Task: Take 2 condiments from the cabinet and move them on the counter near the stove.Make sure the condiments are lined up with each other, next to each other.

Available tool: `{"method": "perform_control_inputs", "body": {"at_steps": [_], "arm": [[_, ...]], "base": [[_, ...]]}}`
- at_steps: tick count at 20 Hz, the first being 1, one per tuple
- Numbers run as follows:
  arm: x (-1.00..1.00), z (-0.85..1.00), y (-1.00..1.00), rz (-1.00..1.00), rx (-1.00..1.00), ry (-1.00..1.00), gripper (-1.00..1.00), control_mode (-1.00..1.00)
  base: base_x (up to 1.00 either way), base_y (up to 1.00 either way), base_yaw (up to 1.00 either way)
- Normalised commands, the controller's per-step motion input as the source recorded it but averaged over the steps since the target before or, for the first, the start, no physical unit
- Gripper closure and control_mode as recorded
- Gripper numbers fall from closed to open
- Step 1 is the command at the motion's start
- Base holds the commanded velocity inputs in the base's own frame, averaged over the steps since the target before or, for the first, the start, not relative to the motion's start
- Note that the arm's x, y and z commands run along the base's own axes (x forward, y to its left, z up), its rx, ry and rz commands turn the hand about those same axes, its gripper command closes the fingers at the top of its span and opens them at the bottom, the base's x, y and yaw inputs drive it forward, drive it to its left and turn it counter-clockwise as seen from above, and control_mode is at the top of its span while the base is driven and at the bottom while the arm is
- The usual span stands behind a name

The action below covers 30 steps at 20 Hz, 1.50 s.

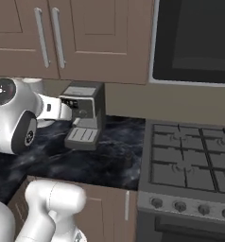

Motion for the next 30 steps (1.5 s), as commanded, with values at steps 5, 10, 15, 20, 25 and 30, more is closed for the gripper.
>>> {"method": "perform_control_inputs", "body": {"at_steps": [5, 10, 15, 20, 25, 30], "arm": [[0.0, 0.0, 0.0, 0.0, 0.0, 0.0, -1.0, 1.0], [0.0, 0.0, 0.0, 0.0, 0.0, 0.0, -1.0, 1.0], [0.0, 0.0, 0.0, 0.0, 0.0, 0.0, -1.0, 1.0], [0.0, 0.0, 0.0, 0.0, 0.0, 0.0, -1.0, 1.0], [0.0, 0.0, 0.0, 0.0, 0.0, 0.0, -1.0, 1.0], [0.0, 0.0, 0.0, 0.0, 0.0, 0.0, -1.0, 1.0]], "base": [[-1.0, -0.19, -0.08], [-0.35, -0.85, -0.07], [0.0, -1.0, -0.15], [-0.09, -0.99, -0.13], [-0.49, -0.71, -0.07], [-0.77, -0.38, -0.03]]}}
